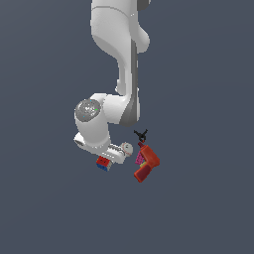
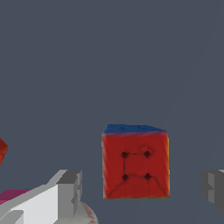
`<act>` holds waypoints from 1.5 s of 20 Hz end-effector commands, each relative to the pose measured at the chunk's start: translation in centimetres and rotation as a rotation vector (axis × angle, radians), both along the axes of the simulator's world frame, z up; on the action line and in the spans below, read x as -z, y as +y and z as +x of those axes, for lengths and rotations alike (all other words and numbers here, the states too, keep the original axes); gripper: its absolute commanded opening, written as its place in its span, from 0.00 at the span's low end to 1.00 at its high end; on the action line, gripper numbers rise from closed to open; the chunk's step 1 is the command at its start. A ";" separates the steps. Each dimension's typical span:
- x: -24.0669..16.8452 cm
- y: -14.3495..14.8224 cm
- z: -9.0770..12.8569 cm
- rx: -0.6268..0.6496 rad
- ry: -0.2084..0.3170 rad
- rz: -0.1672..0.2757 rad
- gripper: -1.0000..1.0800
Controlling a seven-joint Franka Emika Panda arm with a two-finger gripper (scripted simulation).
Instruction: Pick up a designated object from a clutter of objects.
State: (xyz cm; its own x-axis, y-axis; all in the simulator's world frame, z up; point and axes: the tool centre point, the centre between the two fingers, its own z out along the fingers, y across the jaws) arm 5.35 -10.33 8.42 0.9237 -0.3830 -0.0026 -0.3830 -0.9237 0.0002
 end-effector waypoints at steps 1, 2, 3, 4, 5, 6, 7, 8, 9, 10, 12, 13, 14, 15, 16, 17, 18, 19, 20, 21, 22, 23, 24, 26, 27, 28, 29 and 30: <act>0.0 0.0 0.0 0.000 -0.001 0.000 0.96; 0.1 0.0 0.0 0.000 -0.001 0.000 0.96; 0.3 0.0 0.0 0.000 -0.001 0.000 0.96; 0.5 0.0 0.0 0.000 -0.001 0.000 0.96; 0.8 0.0 0.0 0.000 -0.001 0.000 0.96; 1.2 0.0 0.0 0.000 -0.001 0.000 0.96; 1.6 0.0 0.0 0.000 -0.001 0.000 0.96; 2.1 0.0 0.0 0.001 -0.001 0.000 0.96; 2.7 0.0 0.0 0.002 -0.002 0.000 0.96; 3.2 0.0 -0.1 0.002 -0.002 0.000 0.96; 4.1 0.0 -0.1 0.002 -0.002 -0.001 0.96; 4.4 0.0 0.0 0.002 -0.002 -0.001 0.96; 4.7 0.0 0.0 0.003 -0.002 -0.001 0.96; 4.9 0.0 0.0 0.003 -0.002 -0.001 0.96; 5.0 0.0 0.0 0.003 -0.002 -0.001 0.96; 5.1 0.0 0.0 0.003 -0.002 -0.001 0.96; 5.1 0.0 0.1 0.003 -0.002 -0.001 0.96; 5.1 0.0 0.1 0.003 -0.002 -0.001 0.00; 5.1 0.0 0.1 0.003 -0.002 -0.001 0.00; 5.1 0.0 0.1 0.003 -0.002 -0.001 0.00; 5.1 0.0 0.1 0.003 -0.002 -0.001 0.00; 5.1 0.0 0.1 0.003 -0.002 -0.001 0.00; 5.1 0.0 0.1 0.003 -0.002 -0.001 0.00; 5.1 0.0 0.1 0.003 -0.002 -0.001 0.00; 5.1 0.0 0.1 0.003 -0.002 -0.001 0.00; 5.1 0.0 0.1 0.003 -0.002 -0.001 0.00; 5.0 0.0 0.0 0.002 -0.002 0.000 0.00; 5.0 0.0 0.0 0.002 -0.002 0.000 0.00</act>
